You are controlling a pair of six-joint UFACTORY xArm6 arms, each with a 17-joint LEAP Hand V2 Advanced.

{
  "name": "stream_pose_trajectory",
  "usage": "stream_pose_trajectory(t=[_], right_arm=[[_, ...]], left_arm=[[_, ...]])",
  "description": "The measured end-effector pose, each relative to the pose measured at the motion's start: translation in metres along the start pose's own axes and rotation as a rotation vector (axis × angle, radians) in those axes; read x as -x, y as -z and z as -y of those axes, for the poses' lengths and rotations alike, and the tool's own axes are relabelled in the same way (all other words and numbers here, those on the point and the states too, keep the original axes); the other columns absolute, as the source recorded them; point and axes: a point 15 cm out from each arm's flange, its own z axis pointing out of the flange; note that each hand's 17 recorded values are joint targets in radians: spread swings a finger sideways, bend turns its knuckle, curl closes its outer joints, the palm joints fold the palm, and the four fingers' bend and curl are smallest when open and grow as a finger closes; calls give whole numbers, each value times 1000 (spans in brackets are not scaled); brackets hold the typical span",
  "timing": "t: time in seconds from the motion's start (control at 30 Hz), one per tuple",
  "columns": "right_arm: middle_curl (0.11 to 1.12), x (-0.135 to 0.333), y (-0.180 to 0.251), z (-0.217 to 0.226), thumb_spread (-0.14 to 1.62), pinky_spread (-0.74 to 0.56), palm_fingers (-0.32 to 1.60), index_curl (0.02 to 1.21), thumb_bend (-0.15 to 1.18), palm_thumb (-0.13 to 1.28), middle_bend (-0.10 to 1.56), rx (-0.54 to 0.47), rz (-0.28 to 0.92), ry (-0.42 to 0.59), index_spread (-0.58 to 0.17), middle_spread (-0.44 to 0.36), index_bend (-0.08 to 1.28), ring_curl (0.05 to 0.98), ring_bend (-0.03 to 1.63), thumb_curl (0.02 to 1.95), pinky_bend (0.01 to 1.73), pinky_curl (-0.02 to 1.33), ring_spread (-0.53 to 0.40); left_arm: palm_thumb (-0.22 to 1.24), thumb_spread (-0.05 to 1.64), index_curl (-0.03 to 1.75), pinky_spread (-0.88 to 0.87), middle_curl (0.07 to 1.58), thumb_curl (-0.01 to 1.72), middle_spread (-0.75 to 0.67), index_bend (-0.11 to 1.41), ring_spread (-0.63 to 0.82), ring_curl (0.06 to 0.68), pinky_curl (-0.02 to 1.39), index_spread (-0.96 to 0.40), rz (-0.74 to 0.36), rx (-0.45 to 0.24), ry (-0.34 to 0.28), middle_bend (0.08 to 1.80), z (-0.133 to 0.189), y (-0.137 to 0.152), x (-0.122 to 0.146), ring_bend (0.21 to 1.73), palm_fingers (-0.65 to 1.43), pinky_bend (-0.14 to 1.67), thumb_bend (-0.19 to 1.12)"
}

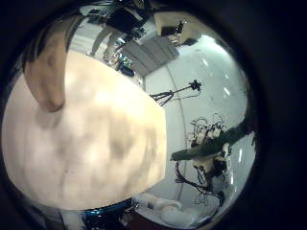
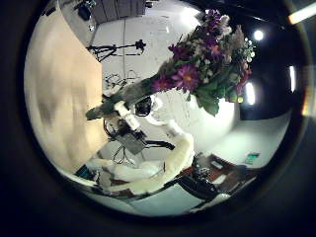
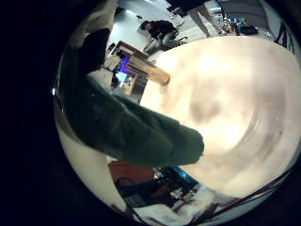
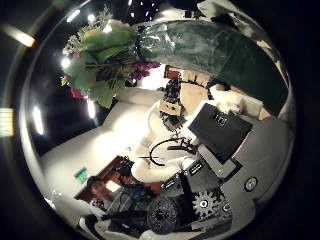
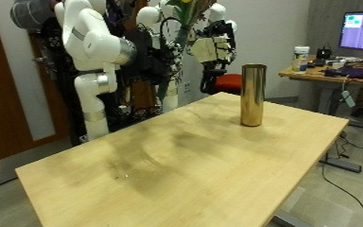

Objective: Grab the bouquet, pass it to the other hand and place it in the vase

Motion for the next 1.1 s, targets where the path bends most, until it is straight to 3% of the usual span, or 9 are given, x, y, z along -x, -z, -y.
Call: stream_pose_trajectory(t=[0.2, 0.4, 0.83, 1.1], right_arm=[[819, -5, -35, 4, 316, -219, 1109, 1154, 113, 1236, 1293, 20, 106, 16, -371, -152, 883, 647, 1445, 1229, 1102, 1230, -195], [819, -9, -54, 9, 299, -221, 1111, 1151, 107, 1239, 1295, 65, 134, 24, -368, -151, 885, 649, 1442, 1229, 1097, 1236, -196], [819, -9, -85, 21, 282, -218, 1112, 1147, 93, 1239, 1301, 102, 91, 56, -365, -151, 887, 651, 1440, 1237, 1091, 1247, -196], [821, -17, -94, 25, 272, -215, 1115, 1145, 88, 1237, 1299, 111, 44, 66, -364, -151, 886, 651, 1443, 1243, 1088, 1251, -194]], left_arm=[[152, 799, 284, 462, 341, 335, 314, 147, 454, 176, 304, 131, -90, 25, -14, 206, 0, 1, 4, 638, 119, 393, -37], [166, 792, 276, 467, 342, 338, 336, 152, 459, 179, 306, 140, -120, 46, -31, 200, 3, 0, -1, 642, 95, 405, -35], [195, 773, 272, 471, 366, 343, 343, 149, 472, 177, 291, 220, -75, 146, 1, 298, 1, -9, -3, 632, 163, 352, -35], [256, 791, 267, 444, 414, 347, 207, 158, 436, 175, 280, 245, -20, 194, 46, 452, 1, -11, -2, 648, 233, 301, -32]])
